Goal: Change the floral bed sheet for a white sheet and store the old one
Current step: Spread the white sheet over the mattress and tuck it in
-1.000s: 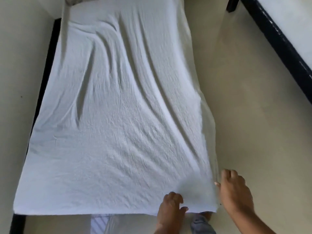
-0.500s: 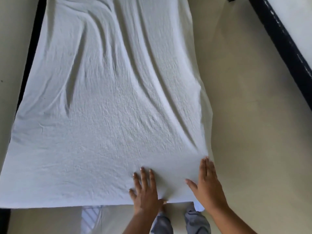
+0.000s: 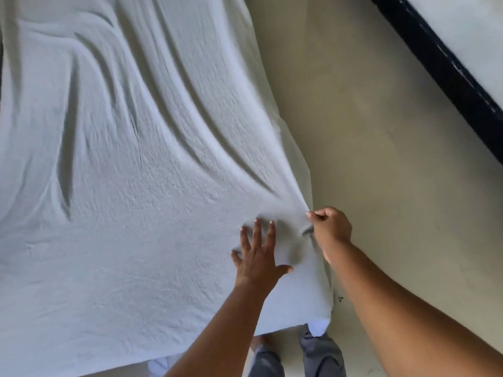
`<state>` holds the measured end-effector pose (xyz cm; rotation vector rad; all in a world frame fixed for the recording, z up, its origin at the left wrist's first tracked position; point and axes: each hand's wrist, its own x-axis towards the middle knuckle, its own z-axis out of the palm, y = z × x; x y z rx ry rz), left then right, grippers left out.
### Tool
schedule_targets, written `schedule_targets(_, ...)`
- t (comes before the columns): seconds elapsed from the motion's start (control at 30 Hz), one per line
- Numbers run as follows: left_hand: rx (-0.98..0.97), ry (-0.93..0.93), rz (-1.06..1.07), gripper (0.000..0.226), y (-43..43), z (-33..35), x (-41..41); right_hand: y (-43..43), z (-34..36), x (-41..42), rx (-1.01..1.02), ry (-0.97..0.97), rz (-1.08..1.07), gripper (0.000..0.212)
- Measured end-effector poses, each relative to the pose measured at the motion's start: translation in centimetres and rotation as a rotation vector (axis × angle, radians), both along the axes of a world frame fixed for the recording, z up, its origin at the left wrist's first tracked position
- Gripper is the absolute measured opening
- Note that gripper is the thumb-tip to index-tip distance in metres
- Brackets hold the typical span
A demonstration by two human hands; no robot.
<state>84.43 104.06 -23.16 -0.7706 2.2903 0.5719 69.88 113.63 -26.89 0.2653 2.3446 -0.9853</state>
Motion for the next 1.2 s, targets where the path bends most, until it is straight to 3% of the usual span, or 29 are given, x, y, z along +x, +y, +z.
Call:
schedule_targets(0.1,0.013,-0.078,-0.032,0.111,0.8,0.7,-1.2,3.5,-1.1,0.4,0.119,-0.106,-0.008,0.015)
schedule_targets(0.2,-0.006,-0.120,-0.005,0.108,1.3,1.1,-1.9,7.9,-1.4,-0.1,0.352,-0.261,0.122,0.030)
schedule_targets(0.23,-0.027,-0.106,0.013,0.106,1.0,1.2,-2.5,8.3,-1.0,-0.9,0.343,-0.251,0.135,0.029)
schedule_targets(0.33,-0.095,-0.032,0.025,0.099,-0.1,1.3,-4.2,4.9,0.6,-3.4,0.141,-0.157,0.124,0.025)
schedule_targets(0.5,-0.077,0.018,-0.001,0.105,-3.0,0.6,-8.1,-7.2,0.3,-9.5,-0.174,-0.092,0.124,0.038)
schedule_targets(0.67,-0.096,0.074,0.023,0.111,-6.0,-0.4,-12.1,-14.3,-1.9,-14.4,-0.163,-0.087,0.005,0.041)
schedule_targets(0.77,-0.077,0.070,0.030,0.118,-7.3,-0.8,-13.6,-15.3,-3.7,-15.8,-0.196,-0.173,-0.048,0.047)
schedule_targets(0.93,-0.052,0.042,0.018,0.122,-7.6,-1.1,-14.1,-14.4,-4.6,-16.2,-0.469,-0.344,-0.111,0.025)
schedule_targets(1.07,-0.083,0.084,-0.045,0.121,-7.7,-0.6,-14.4,-9.8,-3.2,-18.2,-0.628,-0.085,-0.262,0.032)
schedule_targets(1.2,-0.069,0.066,-0.103,0.124,-7.5,-0.4,-15.3,-8.0,-2.3,-18.7,-0.697,-0.188,-0.368,0.019)
